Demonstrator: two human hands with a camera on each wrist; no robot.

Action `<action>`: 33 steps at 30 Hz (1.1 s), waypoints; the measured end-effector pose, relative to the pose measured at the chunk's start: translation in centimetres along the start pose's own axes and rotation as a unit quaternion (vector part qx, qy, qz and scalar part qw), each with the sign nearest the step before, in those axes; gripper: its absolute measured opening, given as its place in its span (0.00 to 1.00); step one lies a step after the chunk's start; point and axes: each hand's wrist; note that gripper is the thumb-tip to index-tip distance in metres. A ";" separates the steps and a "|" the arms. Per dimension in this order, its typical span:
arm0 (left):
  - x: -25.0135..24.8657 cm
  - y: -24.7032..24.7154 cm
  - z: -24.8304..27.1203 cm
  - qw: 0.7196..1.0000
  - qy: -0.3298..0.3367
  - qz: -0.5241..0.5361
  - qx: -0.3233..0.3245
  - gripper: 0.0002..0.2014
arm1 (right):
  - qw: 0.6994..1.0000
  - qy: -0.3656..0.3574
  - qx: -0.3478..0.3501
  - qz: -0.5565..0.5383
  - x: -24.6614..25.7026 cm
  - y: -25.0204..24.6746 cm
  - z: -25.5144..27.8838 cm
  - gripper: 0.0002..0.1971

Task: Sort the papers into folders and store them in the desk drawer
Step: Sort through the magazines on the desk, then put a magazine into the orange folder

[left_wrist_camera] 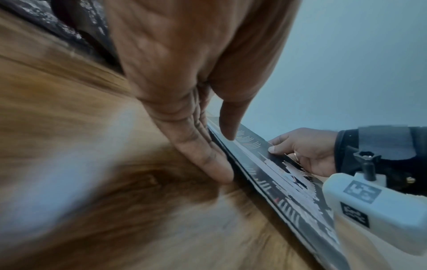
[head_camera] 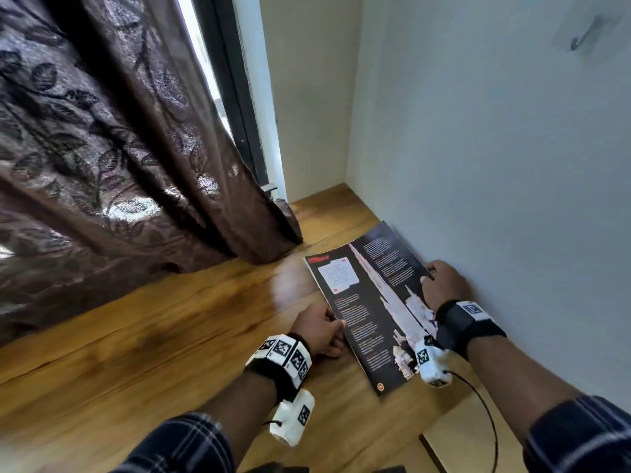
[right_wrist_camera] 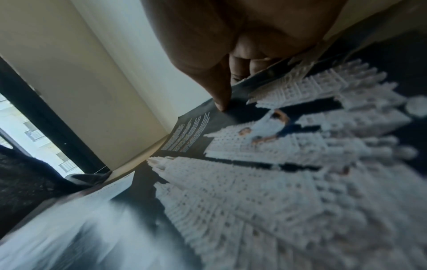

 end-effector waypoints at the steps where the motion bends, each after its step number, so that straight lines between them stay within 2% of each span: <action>1: -0.3 0.1 0.1 1.000 0.002 -0.009 0.001 0.05 | 1.000 -0.004 -0.007 0.000 0.3 0.0 0.3 0.12; 5: -1.2 0.4 0.5 0.997 0.012 -0.064 -0.036 0.06 | 0.994 -0.085 -0.066 0.005 1.4 0.4 1.3 0.20; 9: -0.5 0.2 1.2 0.992 0.001 -0.127 -0.024 0.21 | 0.993 -0.102 -0.062 0.003 2.4 0.3 2.2 0.18; 11: -0.3 0.0 2.0 0.992 -0.008 -0.122 -0.010 0.20 | 0.994 -0.100 -0.041 0.022 3.2 0.6 3.2 0.16; 16: 1.5 -1.9 4.3 0.996 0.000 -0.086 -0.017 0.13 | 0.985 -0.162 0.014 0.054 7.0 3.5 8.2 0.13; 22: 6.2 -8.6 8.3 0.976 0.049 -0.198 -0.073 0.08 | 0.963 -0.235 0.045 0.128 11.4 9.0 17.2 0.16; 27: 11.8 -16.1 14.1 0.955 0.049 -0.265 -0.124 0.15 | 0.935 -0.297 0.104 0.166 15.0 14.1 25.8 0.18; 33: 18.9 -24.5 22.0 0.925 0.028 -0.323 -0.196 0.19 | 0.910 -0.362 0.117 0.167 19.9 20.2 36.5 0.17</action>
Point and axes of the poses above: each hand's wrist, its own z-axis away from the middle knuckle, its own y-axis out of the palm, x = y × z, and after that the axes turned 8 degrees about y, right-handed
